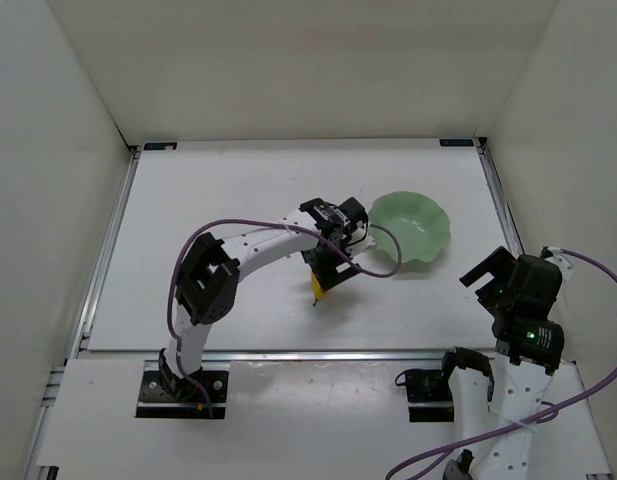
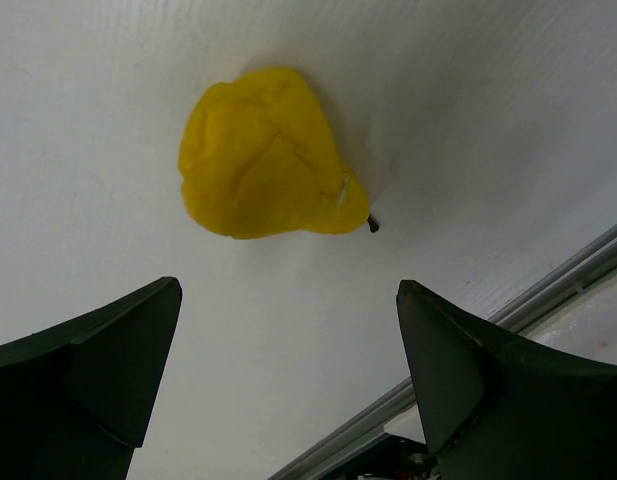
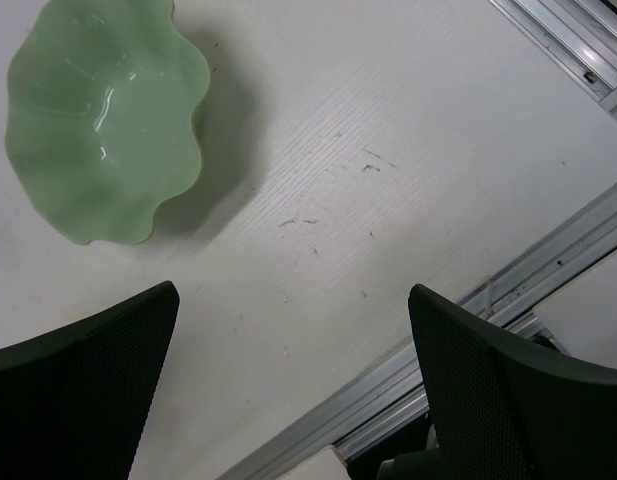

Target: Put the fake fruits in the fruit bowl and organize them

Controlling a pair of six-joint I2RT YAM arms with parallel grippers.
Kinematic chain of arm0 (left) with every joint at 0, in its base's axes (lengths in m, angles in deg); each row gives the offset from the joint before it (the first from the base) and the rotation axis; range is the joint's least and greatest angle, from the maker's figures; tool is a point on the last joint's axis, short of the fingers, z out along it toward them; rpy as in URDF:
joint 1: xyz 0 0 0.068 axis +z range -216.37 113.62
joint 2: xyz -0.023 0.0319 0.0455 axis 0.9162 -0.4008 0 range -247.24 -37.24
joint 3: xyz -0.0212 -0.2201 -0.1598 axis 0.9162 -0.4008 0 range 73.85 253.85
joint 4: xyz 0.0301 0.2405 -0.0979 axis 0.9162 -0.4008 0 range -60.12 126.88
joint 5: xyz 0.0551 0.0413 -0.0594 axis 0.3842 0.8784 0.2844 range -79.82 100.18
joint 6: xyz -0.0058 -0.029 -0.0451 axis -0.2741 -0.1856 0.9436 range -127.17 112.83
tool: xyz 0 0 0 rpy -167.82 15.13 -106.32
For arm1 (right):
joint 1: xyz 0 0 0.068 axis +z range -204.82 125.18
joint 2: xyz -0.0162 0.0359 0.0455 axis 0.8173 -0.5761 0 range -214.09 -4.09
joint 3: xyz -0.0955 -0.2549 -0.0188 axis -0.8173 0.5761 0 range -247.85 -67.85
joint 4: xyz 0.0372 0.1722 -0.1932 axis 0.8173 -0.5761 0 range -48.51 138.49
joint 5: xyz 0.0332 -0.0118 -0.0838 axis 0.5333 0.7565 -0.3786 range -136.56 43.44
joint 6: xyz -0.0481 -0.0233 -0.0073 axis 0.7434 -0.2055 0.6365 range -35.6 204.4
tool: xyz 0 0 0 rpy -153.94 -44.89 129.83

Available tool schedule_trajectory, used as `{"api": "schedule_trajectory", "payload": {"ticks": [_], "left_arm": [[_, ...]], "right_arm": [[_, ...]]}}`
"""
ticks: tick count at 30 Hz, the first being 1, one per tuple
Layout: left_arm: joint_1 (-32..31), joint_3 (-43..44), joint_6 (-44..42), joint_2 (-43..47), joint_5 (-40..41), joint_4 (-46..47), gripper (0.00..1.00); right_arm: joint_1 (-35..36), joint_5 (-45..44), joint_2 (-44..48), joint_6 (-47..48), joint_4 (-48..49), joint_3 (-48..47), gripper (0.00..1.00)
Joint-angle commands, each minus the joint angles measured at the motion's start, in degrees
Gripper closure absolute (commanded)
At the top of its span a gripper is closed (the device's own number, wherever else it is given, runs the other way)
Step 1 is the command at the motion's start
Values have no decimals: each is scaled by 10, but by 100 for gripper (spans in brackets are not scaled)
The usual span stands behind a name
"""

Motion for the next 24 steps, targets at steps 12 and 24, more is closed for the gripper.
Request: {"api": "schedule_trajectory", "payload": {"ticks": [12,24], "left_arm": [[14,-51,42,-37,-14,124,17],[24,-31,48,-67,2,139,90]], "right_arm": [[3,-7,-6,28,-19,-28,0],[3,-19,-6,39,-30,-34,0]]}}
